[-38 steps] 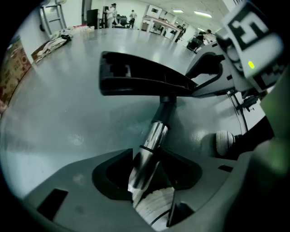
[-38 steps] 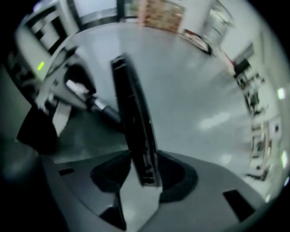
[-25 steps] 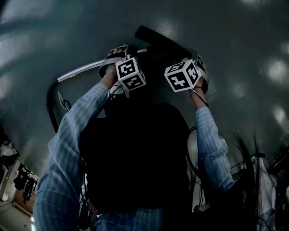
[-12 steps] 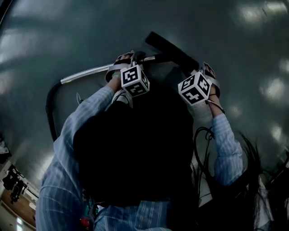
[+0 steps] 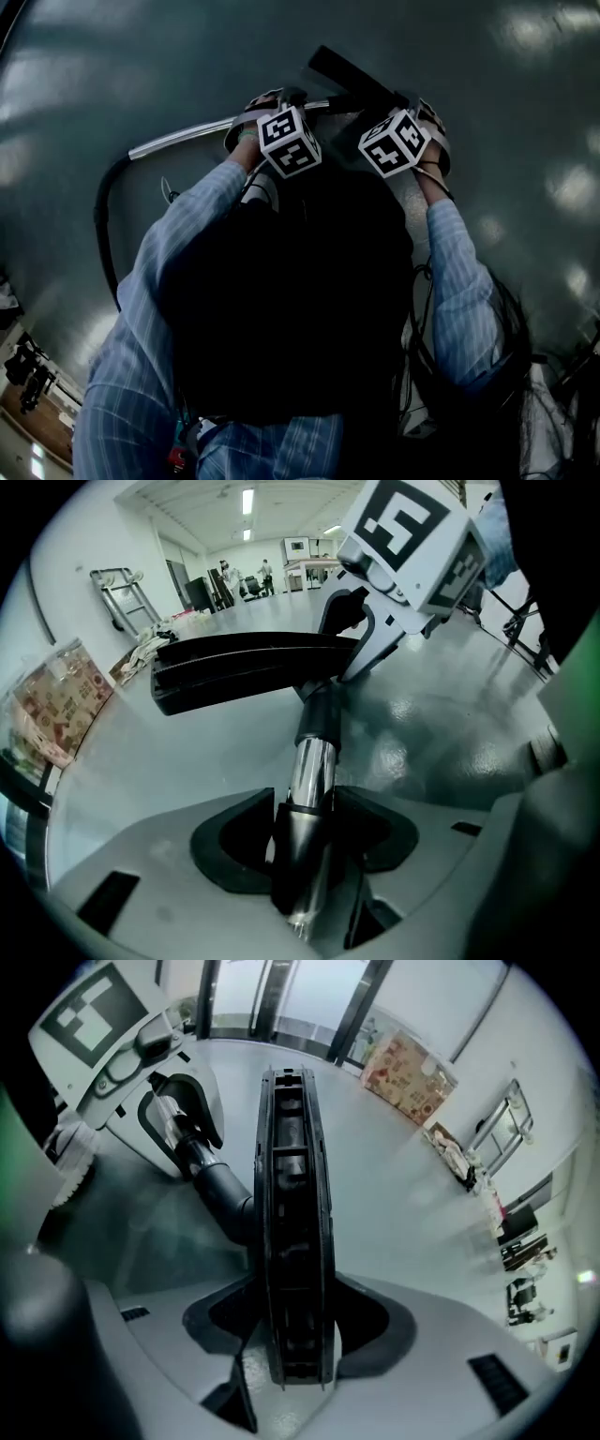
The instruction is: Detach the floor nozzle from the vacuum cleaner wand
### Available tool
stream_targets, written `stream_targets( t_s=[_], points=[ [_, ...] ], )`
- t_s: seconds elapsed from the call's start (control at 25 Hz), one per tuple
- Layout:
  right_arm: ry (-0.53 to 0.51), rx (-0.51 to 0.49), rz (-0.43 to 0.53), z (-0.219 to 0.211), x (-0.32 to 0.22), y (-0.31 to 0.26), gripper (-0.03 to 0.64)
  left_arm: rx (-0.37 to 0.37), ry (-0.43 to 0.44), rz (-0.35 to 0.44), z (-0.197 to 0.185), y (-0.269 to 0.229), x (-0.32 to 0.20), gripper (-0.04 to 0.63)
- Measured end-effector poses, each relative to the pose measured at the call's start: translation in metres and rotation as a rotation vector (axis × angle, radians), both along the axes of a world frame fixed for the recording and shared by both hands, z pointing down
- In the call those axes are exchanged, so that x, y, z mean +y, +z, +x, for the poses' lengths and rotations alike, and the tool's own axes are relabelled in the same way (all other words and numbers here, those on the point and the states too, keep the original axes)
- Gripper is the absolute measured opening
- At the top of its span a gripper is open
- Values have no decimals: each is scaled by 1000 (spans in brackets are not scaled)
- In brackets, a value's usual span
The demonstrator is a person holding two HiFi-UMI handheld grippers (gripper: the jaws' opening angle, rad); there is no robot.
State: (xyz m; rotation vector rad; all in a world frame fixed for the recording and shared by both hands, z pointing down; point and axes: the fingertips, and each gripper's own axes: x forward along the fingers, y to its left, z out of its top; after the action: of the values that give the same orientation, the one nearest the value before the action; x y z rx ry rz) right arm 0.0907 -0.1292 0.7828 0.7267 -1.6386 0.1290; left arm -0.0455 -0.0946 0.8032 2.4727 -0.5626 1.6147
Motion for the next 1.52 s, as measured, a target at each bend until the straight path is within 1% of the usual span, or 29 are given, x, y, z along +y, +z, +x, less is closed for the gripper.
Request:
stream_targets(
  t_s=[0.08, 0.2, 0.32, 0.44, 0.48, 0.6, 0.72, 0.84, 0.88, 1.0, 1.04, 1.16, 1.24, 1.28, 1.32, 1.36, 1.4, 1.44, 1.48, 1.52],
  points=[
    [-7, 14, 12, 3, -3, -4, 229, -2, -14, -7, 2, -4, -2, 192],
    [-4, -9, -25, 3, -3, 1, 230, 15, -27, -12, 1, -1, -2, 194],
    [-26, -8, -23, -2, -6, 11, 229, 25, -42, -12, -4, 7, -5, 196],
    [28, -49, -96, -2, -4, 11, 233, 30, -44, -10, -4, 6, -4, 196],
    [36, -56, -104, -2, -4, 9, 236, 32, -45, -5, -4, 5, -4, 196],
    [14, -19, -50, 1, -10, 3, 233, 33, -45, 24, -2, -1, -7, 196],
    [45, -45, -85, 3, -14, 3, 238, 40, -45, 33, -1, -3, -11, 196],
    [8, -12, -39, 1, -23, 4, 236, 45, -55, 37, -2, -2, -16, 196],
    [18, -15, -47, 2, -24, 5, 236, 46, -56, 40, -3, -3, -17, 196],
    [104, -77, -149, 7, -22, 5, 254, 57, -58, 50, 0, -7, -15, 196],
    [104, -76, -156, 9, -22, 4, 258, 61, -59, 54, 2, -9, -14, 196],
    [31, -19, -105, 10, -24, -1, 245, 69, -64, 63, 4, -12, -13, 196],
    [52, -38, -133, 13, -24, 1, 247, 78, -66, 57, 6, -12, -13, 196],
    [56, -35, -141, 13, -27, -1, 249, 82, -70, 42, 6, -12, -15, 196],
    [35, -7, -129, 12, -29, -4, 249, 81, -74, 13, 6, -12, -17, 196],
    [-7, 39, -104, 11, -27, -10, 241, 75, -76, -36, 5, -11, -17, 198],
    [-49, 74, -87, 11, -19, -13, 227, 64, -76, -102, 3, -10, -14, 200],
    [-65, 77, -96, 12, -6, -13, 225, 52, -75, -172, 0, -8, -8, 209],
    [-44, 49, -134, 16, 8, -9, 225, 44, -68, -219, -1, -6, -1, 240],
    [6, 15, -188, 23, 19, -2, 225, 40, -48, -228, 0, -3, 6, 257]
  ],
)
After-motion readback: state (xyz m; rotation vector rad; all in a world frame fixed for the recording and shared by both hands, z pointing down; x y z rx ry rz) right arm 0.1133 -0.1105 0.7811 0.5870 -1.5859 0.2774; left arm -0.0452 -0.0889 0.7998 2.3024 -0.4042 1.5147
